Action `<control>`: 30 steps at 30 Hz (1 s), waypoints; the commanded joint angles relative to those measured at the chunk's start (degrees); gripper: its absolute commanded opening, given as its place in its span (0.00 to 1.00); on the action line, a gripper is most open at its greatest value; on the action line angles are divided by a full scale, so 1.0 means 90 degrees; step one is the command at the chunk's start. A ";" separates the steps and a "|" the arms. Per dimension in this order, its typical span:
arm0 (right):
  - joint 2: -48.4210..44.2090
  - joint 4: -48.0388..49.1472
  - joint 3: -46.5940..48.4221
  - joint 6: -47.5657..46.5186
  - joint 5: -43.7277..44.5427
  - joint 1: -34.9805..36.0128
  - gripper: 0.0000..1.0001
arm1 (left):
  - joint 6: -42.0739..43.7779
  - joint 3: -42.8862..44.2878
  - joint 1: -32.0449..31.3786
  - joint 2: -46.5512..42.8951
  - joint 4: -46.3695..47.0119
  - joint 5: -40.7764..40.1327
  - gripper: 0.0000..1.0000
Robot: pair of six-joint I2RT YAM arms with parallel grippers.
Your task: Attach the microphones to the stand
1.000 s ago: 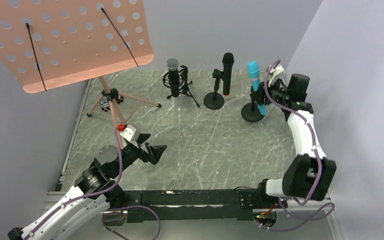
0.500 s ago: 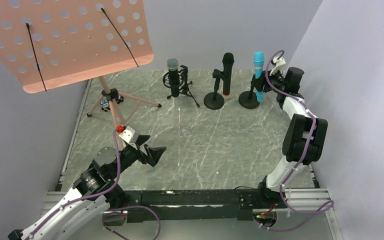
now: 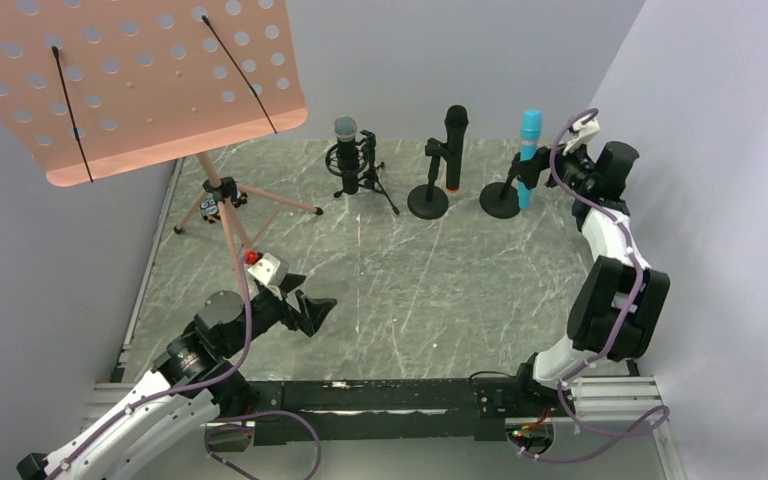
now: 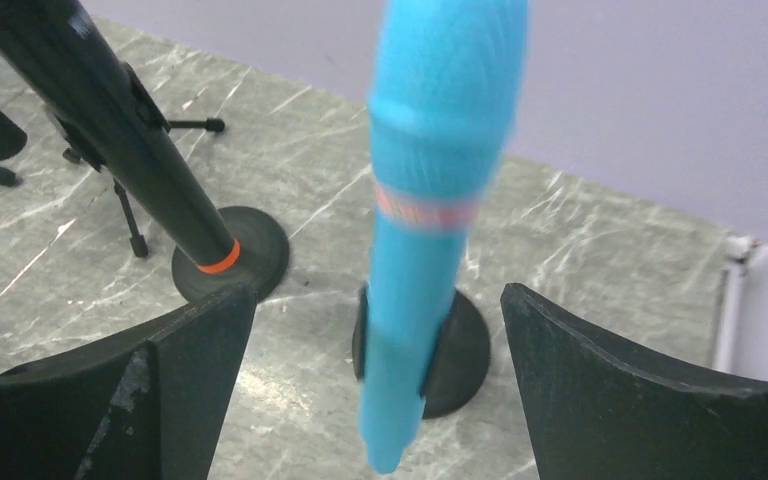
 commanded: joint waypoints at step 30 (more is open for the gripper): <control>-0.4933 -0.3273 -0.2363 0.2670 0.1465 -0.1719 1.00 | 0.2144 0.1525 0.2003 0.0881 -0.1508 0.0345 0.99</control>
